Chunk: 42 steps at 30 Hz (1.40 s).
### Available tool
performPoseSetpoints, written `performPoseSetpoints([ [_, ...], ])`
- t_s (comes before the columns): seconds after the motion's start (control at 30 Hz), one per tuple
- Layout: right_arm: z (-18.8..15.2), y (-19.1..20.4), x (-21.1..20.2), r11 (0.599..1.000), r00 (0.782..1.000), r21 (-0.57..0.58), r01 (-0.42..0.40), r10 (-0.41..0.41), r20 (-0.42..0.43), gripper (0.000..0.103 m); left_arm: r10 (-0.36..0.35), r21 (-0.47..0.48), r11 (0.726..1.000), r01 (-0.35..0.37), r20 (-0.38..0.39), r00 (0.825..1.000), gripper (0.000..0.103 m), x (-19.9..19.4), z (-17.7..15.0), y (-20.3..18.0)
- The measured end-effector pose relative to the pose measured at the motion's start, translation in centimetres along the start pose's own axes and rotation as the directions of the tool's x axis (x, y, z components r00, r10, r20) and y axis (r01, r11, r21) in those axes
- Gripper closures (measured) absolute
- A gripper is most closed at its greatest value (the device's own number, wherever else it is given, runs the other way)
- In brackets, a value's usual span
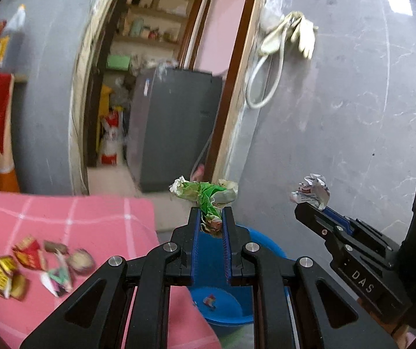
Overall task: Collect trash
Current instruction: 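Lift both items over the blue bucket and open both tools to drop them, then return both tools over the remaining trash on the table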
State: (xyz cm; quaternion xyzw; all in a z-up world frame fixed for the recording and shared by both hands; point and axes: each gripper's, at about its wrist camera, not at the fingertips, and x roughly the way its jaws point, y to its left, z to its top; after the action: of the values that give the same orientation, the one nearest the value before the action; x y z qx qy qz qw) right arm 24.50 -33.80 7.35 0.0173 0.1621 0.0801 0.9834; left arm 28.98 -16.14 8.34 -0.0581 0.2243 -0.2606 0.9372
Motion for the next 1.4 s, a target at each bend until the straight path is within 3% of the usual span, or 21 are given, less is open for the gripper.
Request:
performPoseSetpoints([
  [0.13, -1.0, -1.0, 1.5, 1.000, 0.998, 0.024, 0.016, -0.014, -0.061, 0.086, 0.001, -0.018, 1.000, -0.002, -0.086, 0.996, 0.092, 2.6, 0.0, 0.2],
  [0.37, -2.5, -2.6, 4.3, 0.997, 0.985, 0.073, 0.026, -0.013, -0.171, 0.085, -0.016, -0.073, 0.997, 0.000, -0.223, 0.975, 0.091, 7.0, -0.6, 1.3],
  [0.5, -3.1, -3.5, 5.0, 0.994, 0.979, 0.104, 0.025, -0.003, -0.205, 0.083, -0.017, -0.085, 0.996, -0.006, -0.265, 0.964, 0.082, 8.2, -1.4, 1.6],
  [0.6, -3.4, -3.8, 5.3, 0.992, 0.976, 0.124, 0.027, 0.000, -0.217, 0.074, -0.017, -0.098, 0.995, -0.010, -0.272, 0.962, 0.073, 8.3, -1.9, 1.9],
  [0.77, -3.4, -3.9, 4.9, 0.991, 0.977, 0.133, 0.034, -0.005, -0.212, 0.072, -0.007, -0.115, 0.993, -0.022, -0.247, 0.969, 0.066, 6.9, -2.0, 2.9],
  [0.87, -2.9, -3.5, 4.4, 0.991, 0.984, 0.133, 0.033, -0.009, -0.179, 0.061, 0.010, -0.125, 0.991, -0.037, -0.209, 0.978, 0.056, 5.5, -1.6, 3.5],
  [1.03, -1.4, -2.4, 2.6, 0.994, 0.995, 0.108, 0.030, -0.020, -0.098, 0.051, 0.050, -0.137, 0.988, -0.068, -0.133, 0.990, 0.039, 2.8, -0.9, 4.6],
  [1.1, -0.8, -1.9, 2.0, 0.995, 0.997, 0.098, 0.028, -0.022, -0.068, 0.045, 0.075, -0.134, 0.987, -0.087, -0.095, 0.993, 0.028, 1.4, -0.6, 5.1],
  [1.17, -0.2, -1.2, 1.3, 0.996, 0.999, 0.088, 0.022, -0.020, -0.032, 0.031, 0.099, -0.132, 0.986, -0.105, -0.057, 0.993, 0.019, 0.1, -0.5, 5.3],
  [1.23, 0.4, -0.4, 0.7, 0.997, 1.000, 0.080, 0.014, -0.014, 0.001, 0.027, 0.123, -0.130, 0.984, -0.123, -0.010, 0.992, 0.011, -1.6, -0.4, 5.8],
  [1.3, 0.9, 0.4, 0.1, 0.997, 1.000, 0.071, 0.007, -0.009, 0.029, 0.022, 0.158, -0.132, 0.979, -0.153, 0.027, 0.987, 0.005, -3.1, -0.4, 6.3],
  [1.4, 1.4, 1.8, -0.6, 0.998, 0.997, 0.057, -0.004, -0.001, 0.071, 0.008, 0.198, -0.139, 0.973, -0.185, 0.085, 0.976, 0.003, -5.2, -0.3, 7.1],
])
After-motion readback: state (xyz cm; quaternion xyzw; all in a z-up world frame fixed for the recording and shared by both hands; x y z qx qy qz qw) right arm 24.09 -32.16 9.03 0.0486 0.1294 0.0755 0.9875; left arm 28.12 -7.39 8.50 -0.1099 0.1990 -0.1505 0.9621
